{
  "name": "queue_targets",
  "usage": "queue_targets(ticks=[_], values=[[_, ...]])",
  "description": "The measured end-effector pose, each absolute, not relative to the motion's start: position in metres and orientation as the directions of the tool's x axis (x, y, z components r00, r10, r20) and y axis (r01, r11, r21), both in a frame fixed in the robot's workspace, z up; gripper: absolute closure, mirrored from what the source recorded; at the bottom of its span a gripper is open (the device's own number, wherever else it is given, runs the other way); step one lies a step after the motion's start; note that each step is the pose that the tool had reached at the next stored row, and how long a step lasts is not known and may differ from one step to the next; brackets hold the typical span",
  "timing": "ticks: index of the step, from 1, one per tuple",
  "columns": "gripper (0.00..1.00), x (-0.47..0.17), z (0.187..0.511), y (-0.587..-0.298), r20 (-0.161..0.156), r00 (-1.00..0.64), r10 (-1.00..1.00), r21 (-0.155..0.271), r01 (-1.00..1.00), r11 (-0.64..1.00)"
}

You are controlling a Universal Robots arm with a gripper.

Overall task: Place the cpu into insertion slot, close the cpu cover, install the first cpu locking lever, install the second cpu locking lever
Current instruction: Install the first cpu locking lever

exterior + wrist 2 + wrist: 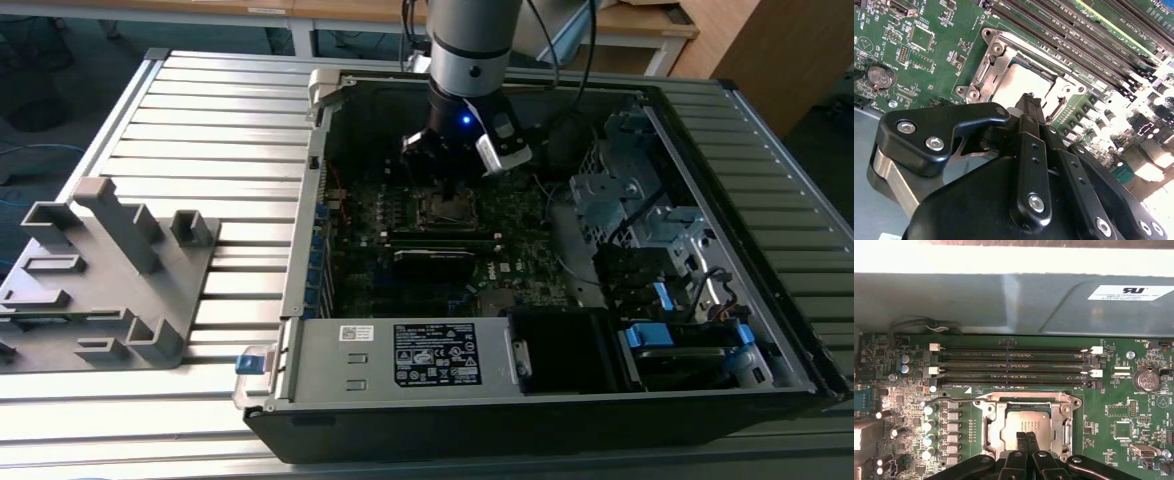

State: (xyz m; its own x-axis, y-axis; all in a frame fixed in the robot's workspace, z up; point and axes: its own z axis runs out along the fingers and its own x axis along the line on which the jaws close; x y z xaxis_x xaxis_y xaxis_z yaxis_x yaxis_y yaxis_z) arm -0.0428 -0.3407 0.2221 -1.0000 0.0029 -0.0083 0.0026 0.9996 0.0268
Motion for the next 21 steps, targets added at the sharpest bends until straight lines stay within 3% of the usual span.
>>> queue_targets(ticks=[21], values=[[0.89, -0.0428, 0.2282, -0.3407, -0.008, -1.000, 0.003, 0.027, 0.003, 1.000]])
